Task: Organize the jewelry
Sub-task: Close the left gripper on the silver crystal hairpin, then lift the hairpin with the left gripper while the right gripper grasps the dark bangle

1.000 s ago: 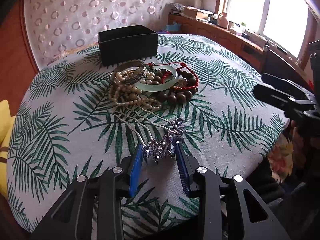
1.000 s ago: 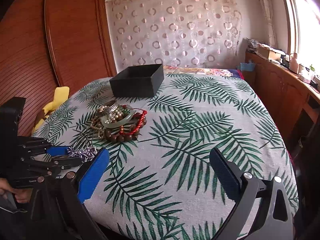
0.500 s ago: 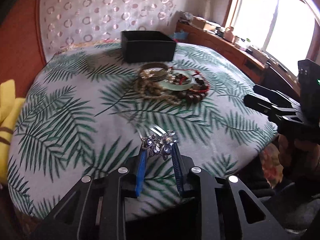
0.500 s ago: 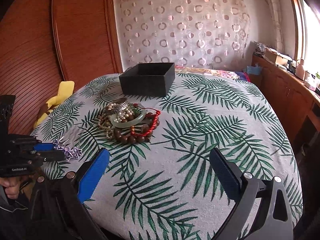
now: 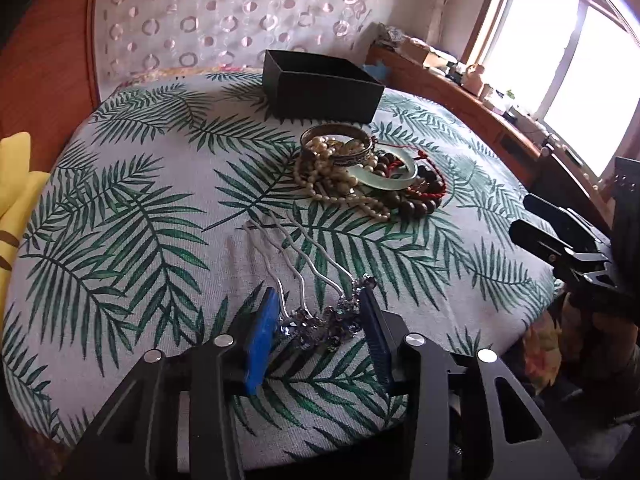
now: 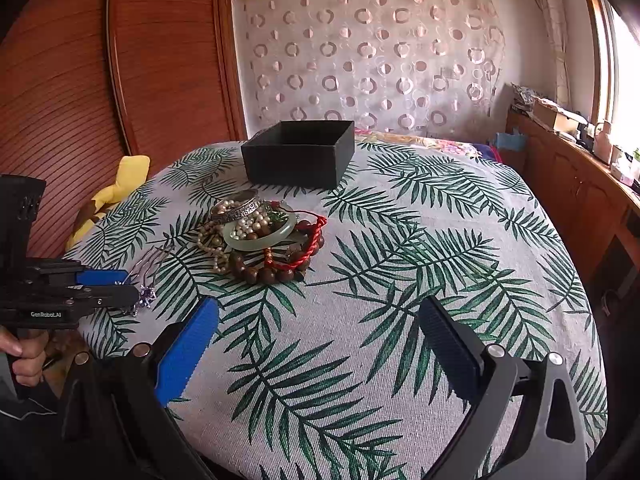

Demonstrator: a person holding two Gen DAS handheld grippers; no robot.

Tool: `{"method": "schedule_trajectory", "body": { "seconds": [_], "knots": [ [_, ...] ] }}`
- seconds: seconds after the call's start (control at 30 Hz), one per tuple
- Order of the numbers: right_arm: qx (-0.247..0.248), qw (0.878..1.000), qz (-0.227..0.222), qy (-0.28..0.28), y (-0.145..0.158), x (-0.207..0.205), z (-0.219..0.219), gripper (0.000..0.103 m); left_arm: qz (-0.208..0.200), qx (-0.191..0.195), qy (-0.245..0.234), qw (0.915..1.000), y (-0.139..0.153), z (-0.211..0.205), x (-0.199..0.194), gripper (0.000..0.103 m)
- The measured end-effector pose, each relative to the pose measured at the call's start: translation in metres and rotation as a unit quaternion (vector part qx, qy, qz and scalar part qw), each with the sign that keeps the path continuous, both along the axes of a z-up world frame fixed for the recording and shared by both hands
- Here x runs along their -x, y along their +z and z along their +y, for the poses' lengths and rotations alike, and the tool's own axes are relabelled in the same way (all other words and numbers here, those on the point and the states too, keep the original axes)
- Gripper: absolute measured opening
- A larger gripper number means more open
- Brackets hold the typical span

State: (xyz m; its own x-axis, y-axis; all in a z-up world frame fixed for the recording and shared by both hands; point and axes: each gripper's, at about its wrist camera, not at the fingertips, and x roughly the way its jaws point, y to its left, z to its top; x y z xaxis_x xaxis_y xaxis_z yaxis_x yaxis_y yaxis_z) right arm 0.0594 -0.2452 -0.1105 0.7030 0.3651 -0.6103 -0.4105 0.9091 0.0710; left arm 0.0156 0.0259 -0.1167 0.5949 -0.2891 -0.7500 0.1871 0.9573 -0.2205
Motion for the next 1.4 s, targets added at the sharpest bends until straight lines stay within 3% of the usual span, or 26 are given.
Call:
{"method": "schedule_trajectory", "body": {
  "seconds": [0.3, 0.47, 0.67, 0.7, 0.8, 0.97, 1.0, 1.07, 1.17, 1.4],
  "knots": [
    [0.009, 1.0, -0.003, 0.026, 0.006, -0.012, 0.013, 0.101, -0.036, -0.024, -0.003, 0.9991, 0.013, -0.001, 0.01, 0.029],
    [0.011, 0.998, -0.001, 0.069, 0.015, -0.034, 0.036, 0.101, -0.04, -0.032, 0.0, 0.9987, 0.014, 0.007, 0.008, 0.028],
    [0.015, 0.988, 0.026, 0.15, 0.02, -0.076, 0.081, 0.084, -0.049, -0.026, 0.013, 0.9983, 0.015, 0.025, 0.006, 0.027],
    [0.019, 0.986, 0.032, 0.163, 0.019, -0.083, 0.091, 0.084, -0.051, -0.026, 0.015, 0.9983, 0.015, 0.027, 0.005, 0.02],
    [0.045, 0.981, 0.044, 0.181, 0.012, -0.097, 0.113, 0.083, -0.051, -0.016, 0.016, 0.9984, 0.016, 0.033, 0.004, 0.019],
    [0.079, 0.977, 0.059, 0.187, 0.0, -0.111, 0.13, 0.074, -0.062, -0.016, 0.01, 0.9979, 0.019, 0.036, 0.005, 0.017],
    [0.084, 0.977, 0.059, 0.188, -0.002, -0.113, 0.131, 0.073, -0.067, -0.014, 0.008, 0.9976, 0.021, 0.036, 0.006, 0.011],
    [0.096, 0.975, 0.057, 0.193, -0.003, -0.114, 0.133, 0.06, -0.071, -0.018, 0.007, 0.9973, 0.024, 0.035, 0.008, 0.01],
    [0.103, 0.974, 0.052, 0.197, -0.002, -0.114, 0.133, 0.053, -0.072, -0.025, 0.006, 0.9971, 0.024, 0.034, 0.007, 0.01],
    [0.083, 0.974, 0.048, 0.205, 0.005, -0.113, 0.126, 0.052, -0.079, -0.021, 0.011, 0.9966, 0.029, 0.037, 0.003, 0.01]
  ]
}}
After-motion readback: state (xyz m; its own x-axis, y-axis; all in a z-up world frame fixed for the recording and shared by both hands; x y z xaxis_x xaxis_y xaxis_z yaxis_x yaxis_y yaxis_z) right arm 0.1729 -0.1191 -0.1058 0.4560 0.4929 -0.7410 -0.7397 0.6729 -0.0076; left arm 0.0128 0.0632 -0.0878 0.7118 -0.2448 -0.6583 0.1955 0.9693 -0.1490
